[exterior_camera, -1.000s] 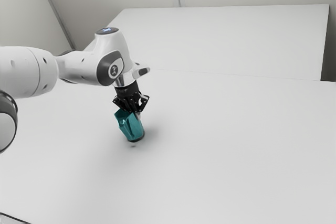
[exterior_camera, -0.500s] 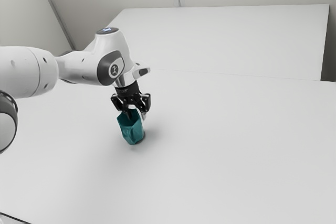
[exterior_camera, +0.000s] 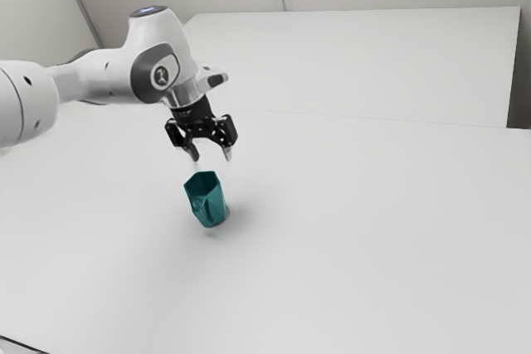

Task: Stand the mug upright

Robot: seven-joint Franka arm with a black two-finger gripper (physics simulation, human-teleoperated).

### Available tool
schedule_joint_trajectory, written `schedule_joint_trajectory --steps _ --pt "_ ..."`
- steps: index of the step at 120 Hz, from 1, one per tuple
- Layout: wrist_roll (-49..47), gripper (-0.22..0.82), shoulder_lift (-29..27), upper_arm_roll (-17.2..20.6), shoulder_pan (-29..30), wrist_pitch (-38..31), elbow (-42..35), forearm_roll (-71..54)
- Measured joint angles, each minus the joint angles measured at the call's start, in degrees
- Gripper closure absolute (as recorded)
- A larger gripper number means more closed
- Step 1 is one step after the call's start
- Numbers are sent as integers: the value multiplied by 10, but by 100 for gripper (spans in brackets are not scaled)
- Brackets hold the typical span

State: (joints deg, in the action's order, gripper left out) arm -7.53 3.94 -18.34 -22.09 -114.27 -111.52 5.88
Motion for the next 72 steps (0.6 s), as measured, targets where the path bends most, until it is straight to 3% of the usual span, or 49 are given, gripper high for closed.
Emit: schedule_joint_trajectory --steps 43,48,59,72 --pt "85 2 -10 11 11 146 209 -39" --pt "94 2 -13 35 32 163 220 -41" --pt "112 1 -18 130 120 194 232 -45" --pt "130 1 -27 162 147 217 234 -47"
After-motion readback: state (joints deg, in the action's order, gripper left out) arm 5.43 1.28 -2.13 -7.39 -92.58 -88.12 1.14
